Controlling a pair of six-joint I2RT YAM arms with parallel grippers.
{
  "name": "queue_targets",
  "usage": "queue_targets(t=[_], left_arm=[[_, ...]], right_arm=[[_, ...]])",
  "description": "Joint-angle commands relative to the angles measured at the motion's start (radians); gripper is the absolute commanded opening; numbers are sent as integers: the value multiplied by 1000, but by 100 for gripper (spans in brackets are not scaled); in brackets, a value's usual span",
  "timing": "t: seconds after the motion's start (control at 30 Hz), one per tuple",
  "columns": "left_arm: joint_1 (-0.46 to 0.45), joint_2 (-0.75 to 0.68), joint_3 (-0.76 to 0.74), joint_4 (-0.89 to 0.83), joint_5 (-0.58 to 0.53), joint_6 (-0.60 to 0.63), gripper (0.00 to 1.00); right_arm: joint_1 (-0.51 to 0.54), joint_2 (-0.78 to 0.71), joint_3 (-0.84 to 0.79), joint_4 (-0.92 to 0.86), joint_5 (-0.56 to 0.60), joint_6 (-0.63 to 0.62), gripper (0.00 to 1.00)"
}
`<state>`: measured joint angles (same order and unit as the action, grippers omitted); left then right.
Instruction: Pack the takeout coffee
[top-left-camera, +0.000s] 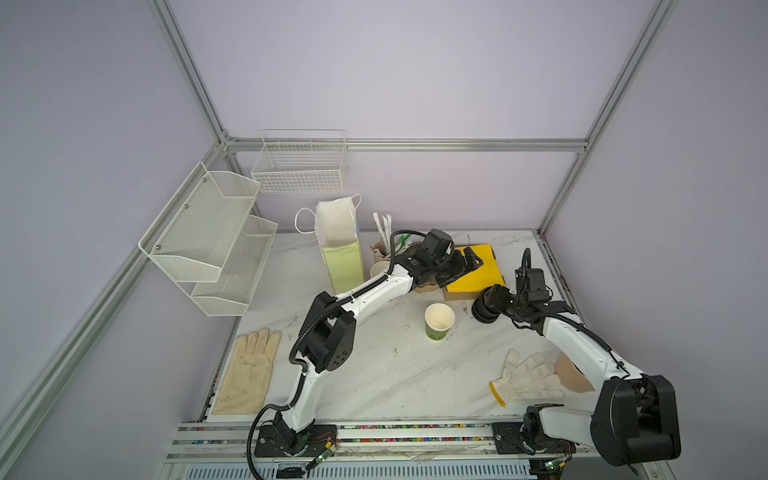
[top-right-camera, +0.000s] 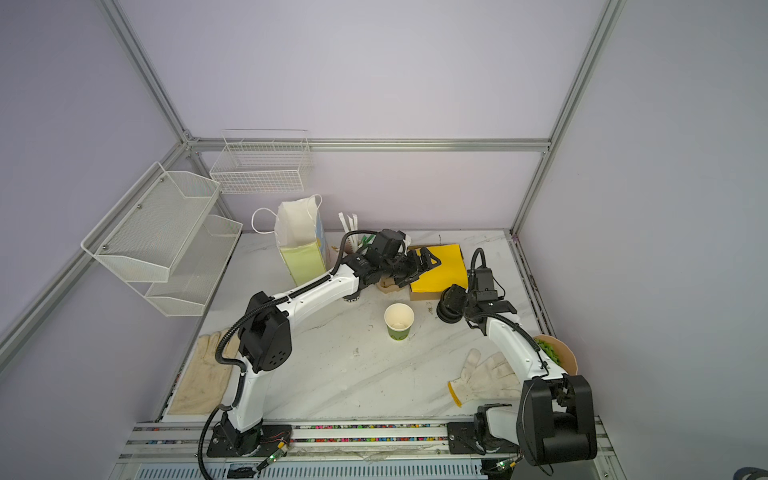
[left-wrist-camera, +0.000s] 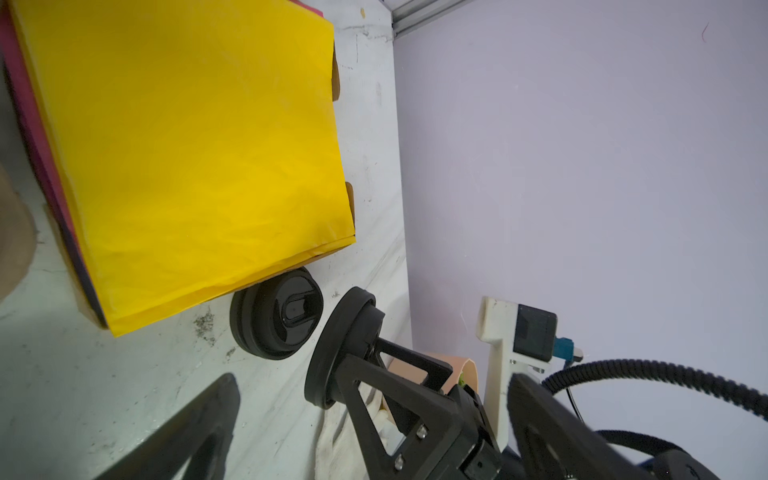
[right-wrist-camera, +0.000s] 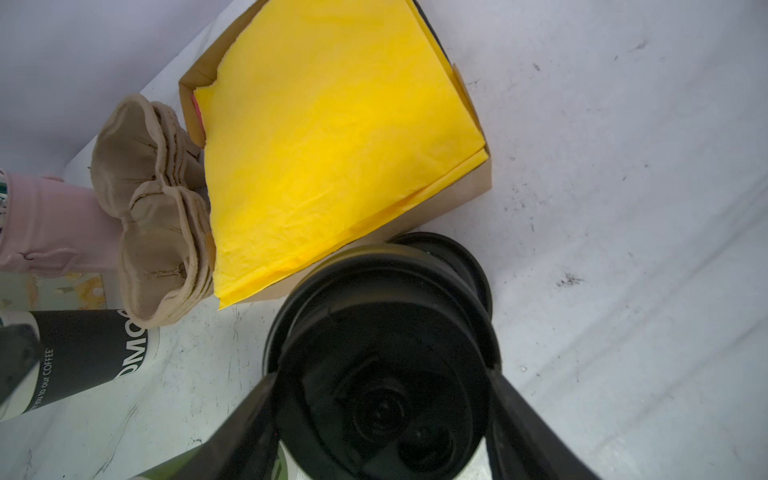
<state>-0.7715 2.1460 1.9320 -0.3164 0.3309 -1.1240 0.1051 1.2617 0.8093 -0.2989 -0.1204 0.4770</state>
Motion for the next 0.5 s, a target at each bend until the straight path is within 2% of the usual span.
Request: queue_targets(t=[0.0,0.47], left_arm=[[-17,15,128,85,45,-57,100],[-49,100,122,210,112,-184,100]], right_arm=[[-5,-19,-17,24,1,-11,66],[-7,-43,-30,52,-19,-9,65]])
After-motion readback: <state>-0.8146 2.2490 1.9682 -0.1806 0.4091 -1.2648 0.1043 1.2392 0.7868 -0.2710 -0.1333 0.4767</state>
